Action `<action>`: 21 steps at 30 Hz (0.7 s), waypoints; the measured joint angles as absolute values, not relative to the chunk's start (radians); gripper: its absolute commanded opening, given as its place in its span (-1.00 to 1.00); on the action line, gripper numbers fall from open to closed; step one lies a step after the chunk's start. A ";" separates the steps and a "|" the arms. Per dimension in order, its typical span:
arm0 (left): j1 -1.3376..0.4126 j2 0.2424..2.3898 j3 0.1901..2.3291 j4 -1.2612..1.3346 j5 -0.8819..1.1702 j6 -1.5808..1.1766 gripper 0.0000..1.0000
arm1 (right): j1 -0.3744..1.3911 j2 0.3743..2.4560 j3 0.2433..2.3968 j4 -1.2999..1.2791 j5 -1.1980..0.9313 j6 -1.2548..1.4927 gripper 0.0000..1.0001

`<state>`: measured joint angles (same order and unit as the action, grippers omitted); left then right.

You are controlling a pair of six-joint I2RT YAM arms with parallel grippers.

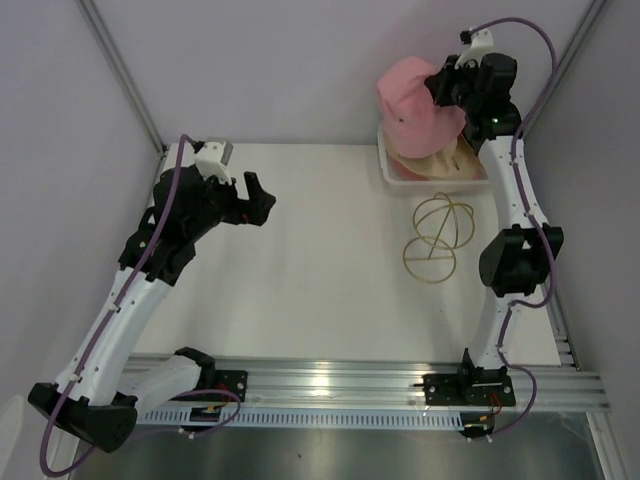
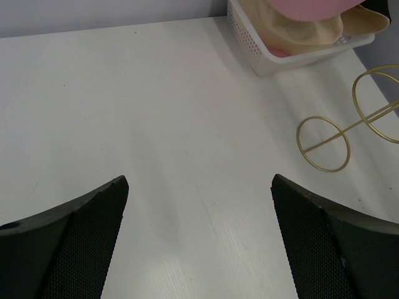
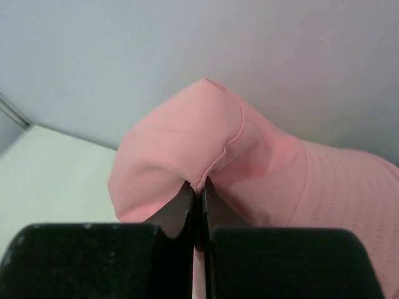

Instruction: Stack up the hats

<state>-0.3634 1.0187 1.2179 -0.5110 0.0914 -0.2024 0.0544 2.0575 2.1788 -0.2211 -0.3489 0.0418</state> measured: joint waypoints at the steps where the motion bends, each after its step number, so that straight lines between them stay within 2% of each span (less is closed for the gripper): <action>1: -0.363 1.018 1.219 -0.516 0.091 -0.203 0.99 | 0.060 2.012 2.162 -0.211 -0.350 0.057 -1.00; 8: -0.363 1.004 1.233 -0.545 0.129 -0.209 0.99 | 0.070 1.681 2.046 -0.146 -0.346 0.166 -1.00; 17: -0.363 0.916 1.233 -0.546 0.171 -0.210 0.99 | 0.068 1.074 1.486 -0.158 -0.204 0.279 -1.00; 21: -0.363 0.897 1.233 -0.544 0.185 -0.212 0.99 | 0.064 0.900 1.304 -0.209 -0.184 0.327 -1.00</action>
